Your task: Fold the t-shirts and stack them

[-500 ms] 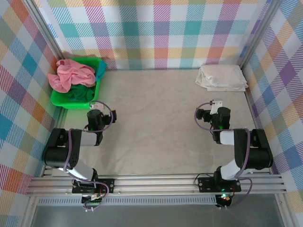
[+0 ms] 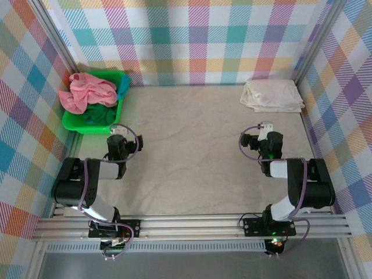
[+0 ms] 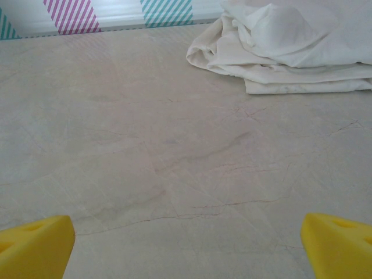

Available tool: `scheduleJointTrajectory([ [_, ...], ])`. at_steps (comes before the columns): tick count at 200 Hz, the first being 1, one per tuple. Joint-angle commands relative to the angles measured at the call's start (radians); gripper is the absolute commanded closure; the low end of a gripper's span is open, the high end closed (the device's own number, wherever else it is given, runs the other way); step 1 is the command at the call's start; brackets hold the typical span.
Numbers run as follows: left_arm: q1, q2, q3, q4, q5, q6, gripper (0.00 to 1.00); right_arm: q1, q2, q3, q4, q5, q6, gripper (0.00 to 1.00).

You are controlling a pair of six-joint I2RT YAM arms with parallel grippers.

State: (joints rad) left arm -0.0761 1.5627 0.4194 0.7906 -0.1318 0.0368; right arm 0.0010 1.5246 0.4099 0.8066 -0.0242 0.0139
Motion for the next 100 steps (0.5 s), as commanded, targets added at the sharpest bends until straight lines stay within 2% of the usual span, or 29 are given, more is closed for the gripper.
scheduleJointTrajectory([
  [1,0.005,0.002,0.002,0.017,0.012,-0.017,0.00,-0.001,0.012,0.008,0.014,-0.017,-0.006,0.00],
  [65,0.007,-0.002,-0.005,0.029,0.015,-0.015,0.00,-0.001,-0.002,0.008,0.017,-0.015,-0.006,0.00],
  [81,-0.013,-0.068,-0.006,-0.017,-0.012,-0.004,0.00,0.013,-0.092,0.064,-0.137,0.028,-0.011,0.01],
  [92,-0.059,-0.229,0.031,-0.196,-0.099,0.016,0.00,0.040,-0.207,0.129,-0.346,0.068,-0.007,0.00],
  [100,-0.075,-0.347,0.064,-0.304,-0.103,-0.004,0.00,0.045,-0.291,0.169,-0.434,0.032,0.030,0.00],
])
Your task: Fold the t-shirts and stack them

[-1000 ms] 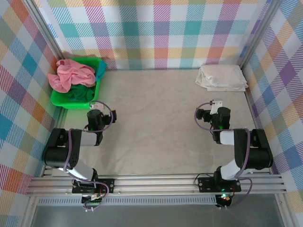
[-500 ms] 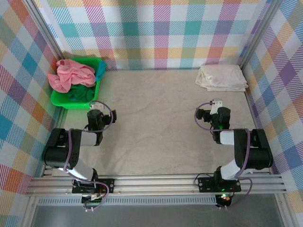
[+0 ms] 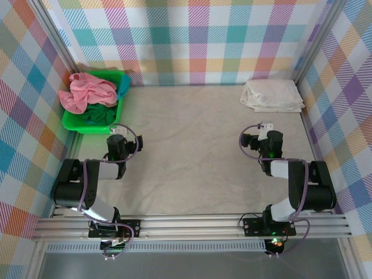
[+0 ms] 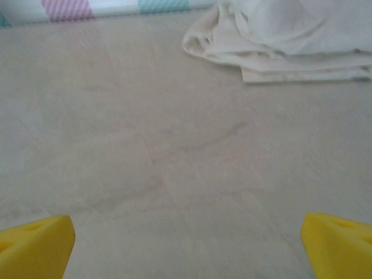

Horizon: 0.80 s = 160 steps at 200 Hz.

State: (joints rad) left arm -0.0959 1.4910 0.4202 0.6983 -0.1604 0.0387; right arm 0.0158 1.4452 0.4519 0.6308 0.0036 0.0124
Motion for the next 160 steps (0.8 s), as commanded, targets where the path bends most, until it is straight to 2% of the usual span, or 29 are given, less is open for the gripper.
scheduleJointTrajectory([
  [1,-0.055,-0.289,0.068,-0.224,-0.071,-0.011,0.00,0.030,-0.220,0.133,-0.266,-0.001,0.037,0.00],
  [14,-0.053,-0.407,0.167,-0.389,-0.069,-0.084,0.00,0.034,-0.287,0.219,-0.369,-0.077,0.100,0.00],
  [28,-0.040,-0.405,0.334,-0.602,-0.110,-0.132,0.00,0.051,-0.271,0.373,-0.559,-0.105,0.152,0.01],
  [53,0.072,-0.211,0.674,-0.897,-0.049,-0.185,0.00,0.110,-0.165,0.583,-0.770,-0.097,0.176,0.01],
  [80,0.144,0.103,1.067,-1.189,-0.014,-0.176,0.00,0.166,-0.080,0.688,-0.849,-0.104,0.202,0.02],
  [104,0.172,0.343,1.339,-1.332,0.013,-0.165,0.03,0.229,-0.069,0.705,-0.878,-0.100,0.182,0.03],
  [118,0.186,0.451,1.462,-1.399,-0.015,-0.156,0.04,0.251,-0.085,0.676,-0.868,-0.091,0.180,0.02],
  [151,0.222,0.616,1.609,-1.432,-0.045,-0.146,0.05,0.257,-0.115,0.650,-0.906,-0.101,0.184,0.02],
  [160,0.235,0.656,1.639,-1.432,-0.049,-0.146,0.09,0.257,-0.129,0.639,-0.909,-0.099,0.177,0.02],
])
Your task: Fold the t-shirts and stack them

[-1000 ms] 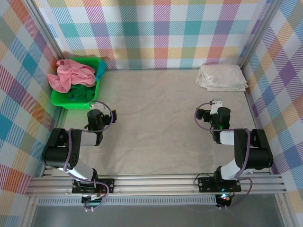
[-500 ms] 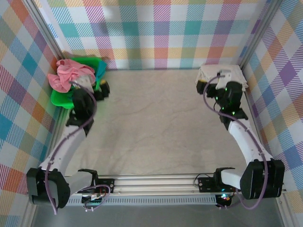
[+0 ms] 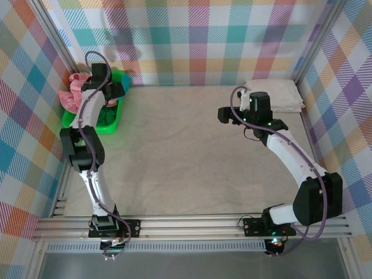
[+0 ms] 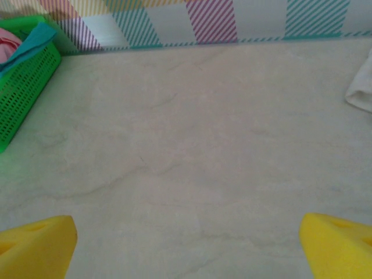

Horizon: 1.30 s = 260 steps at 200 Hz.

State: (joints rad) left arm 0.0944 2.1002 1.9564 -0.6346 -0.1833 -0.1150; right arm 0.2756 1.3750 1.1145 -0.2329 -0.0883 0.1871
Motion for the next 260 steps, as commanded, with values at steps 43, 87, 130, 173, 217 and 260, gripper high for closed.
scheduleJointTrajectory([
  [43,0.090,0.224,0.270,-0.130,-0.012,0.020,0.30,-0.002,-0.100,-0.039,-0.074,0.019,-0.018,0.01],
  [87,0.092,0.319,0.380,-0.143,-0.005,0.058,0.77,-0.001,-0.116,-0.027,-0.087,0.013,-0.026,0.01],
  [130,0.091,0.217,0.394,-0.161,0.034,0.026,1.00,0.000,-0.108,-0.009,-0.080,-0.010,-0.001,0.01],
  [173,0.063,-0.073,0.249,-0.079,0.102,-0.026,1.00,0.007,-0.091,-0.011,-0.050,-0.033,0.023,0.01],
  [217,-0.041,-0.301,0.232,-0.086,0.161,-0.031,1.00,0.018,-0.067,0.004,-0.029,-0.042,0.038,0.02],
  [260,-0.240,-0.466,0.245,-0.071,0.231,-0.040,1.00,0.022,-0.074,0.030,-0.016,0.016,0.092,0.02],
])
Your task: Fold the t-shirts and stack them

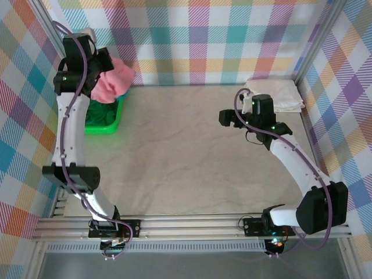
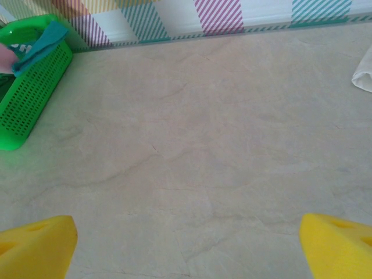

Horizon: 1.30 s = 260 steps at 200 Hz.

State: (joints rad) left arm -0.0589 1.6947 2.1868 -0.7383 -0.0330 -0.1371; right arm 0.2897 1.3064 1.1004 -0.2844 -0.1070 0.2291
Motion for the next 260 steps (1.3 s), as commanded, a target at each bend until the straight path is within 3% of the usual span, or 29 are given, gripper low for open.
scheduleJointTrajectory([
  [1,-0.092,-0.062,0.015,0.033,0.083,-0.019,1.00,0.008,-0.006,0.044,0.036,0.038,0.052,0.02],
  [48,-0.302,-0.042,-0.098,0.031,0.198,-0.085,1.00,0.007,-0.072,0.028,0.027,0.178,0.137,0.01],
  [67,-0.332,0.008,-0.180,0.074,0.241,-0.102,0.34,0.007,-0.076,0.037,-0.020,0.219,0.144,0.00],
  [76,-0.331,0.035,-0.191,0.062,0.240,-0.107,0.20,0.008,-0.076,0.041,-0.047,0.236,0.149,0.00],
  [92,-0.320,0.028,-0.250,0.033,0.112,-0.094,0.22,0.007,-0.078,0.036,-0.076,0.233,0.149,0.00],
  [114,-0.303,-0.123,-0.546,0.175,0.036,-0.105,0.25,0.007,-0.084,0.011,-0.091,0.154,0.133,0.01],
  [145,-0.318,-0.246,-0.898,0.254,0.081,-0.162,0.32,0.013,-0.027,-0.032,-0.104,-0.002,0.108,0.06],
  [181,-0.360,-0.256,-1.208,0.396,0.188,-0.265,0.38,0.036,0.122,0.005,-0.250,0.013,0.126,0.11],
  [206,-0.381,-0.184,-1.251,0.494,0.213,-0.284,0.40,0.033,0.159,-0.062,-0.233,0.025,0.189,0.11],
  [239,-0.378,-0.067,-1.256,0.571,0.163,-0.278,0.39,0.021,0.197,-0.126,-0.169,-0.022,0.278,0.12],
  [252,-0.376,-0.014,-1.244,0.602,0.161,-0.275,0.42,0.020,0.207,-0.146,-0.137,-0.044,0.306,0.13],
  [260,-0.372,0.017,-1.231,0.608,0.152,-0.277,0.48,0.020,0.213,-0.158,-0.121,-0.053,0.320,0.13],
])
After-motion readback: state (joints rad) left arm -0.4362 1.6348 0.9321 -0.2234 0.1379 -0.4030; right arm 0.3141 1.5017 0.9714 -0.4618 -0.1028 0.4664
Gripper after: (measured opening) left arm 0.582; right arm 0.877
